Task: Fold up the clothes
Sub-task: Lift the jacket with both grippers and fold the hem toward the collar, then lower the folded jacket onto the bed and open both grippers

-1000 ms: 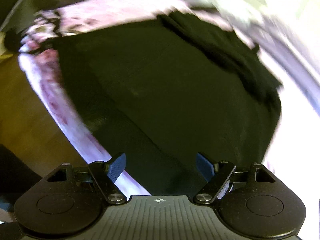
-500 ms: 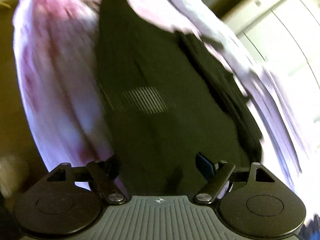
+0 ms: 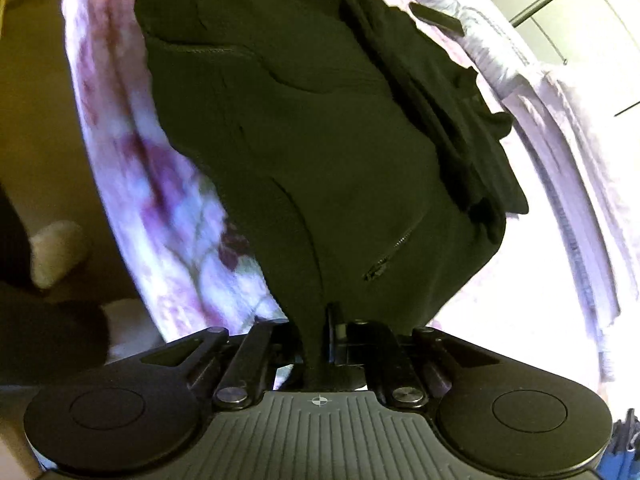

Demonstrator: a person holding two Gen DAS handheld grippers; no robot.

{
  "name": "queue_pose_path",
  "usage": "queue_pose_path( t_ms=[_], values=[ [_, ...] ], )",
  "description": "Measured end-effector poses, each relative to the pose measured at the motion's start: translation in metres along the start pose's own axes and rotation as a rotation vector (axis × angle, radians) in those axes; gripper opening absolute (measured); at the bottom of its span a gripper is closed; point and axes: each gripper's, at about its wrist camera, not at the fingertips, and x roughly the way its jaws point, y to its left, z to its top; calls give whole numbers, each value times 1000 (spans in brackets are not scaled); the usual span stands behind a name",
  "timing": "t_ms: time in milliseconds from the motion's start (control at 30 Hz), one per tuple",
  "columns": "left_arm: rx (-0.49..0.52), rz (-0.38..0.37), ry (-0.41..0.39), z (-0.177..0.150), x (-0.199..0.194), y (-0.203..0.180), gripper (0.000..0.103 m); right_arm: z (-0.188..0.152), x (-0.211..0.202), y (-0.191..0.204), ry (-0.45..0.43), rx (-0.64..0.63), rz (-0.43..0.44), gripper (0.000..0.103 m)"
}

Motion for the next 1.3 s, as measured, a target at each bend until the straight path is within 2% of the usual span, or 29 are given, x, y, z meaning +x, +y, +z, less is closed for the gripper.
queue_pose_path(
  t_ms=[200,367,467,533,633,733,800,867,1000,1200,1300],
  values=[
    [-57,-89,31,-6,-46,-27,4,3,-54,2,36,-16,117,5],
    [-113,-250,95,-14,-83,-60,5,-17,-99,33,103,20,271,5],
    [-145,-207,84,5,-84,-22,5,-19,-113,30,112,38,342,5],
    [-166,-172,74,19,-84,5,5,-14,-118,9,80,45,326,5],
    [-198,-118,59,39,-84,47,5,1,-118,-46,-9,52,259,4],
    [-205,-57,30,73,-69,108,5,21,-103,-105,-64,28,224,5],
    [-208,-43,11,96,-51,149,5,37,-90,-146,-92,8,208,5],
    [-213,-47,3,114,-29,182,6,51,-73,-182,-104,-8,198,5],
    [-210,-73,-5,144,27,237,6,72,-28,-229,-63,-6,210,5],
    [-227,-174,-13,159,115,305,6,91,45,-277,59,74,238,5],
    [-229,-210,-6,166,149,329,6,92,68,-298,95,115,256,5]
  ],
)
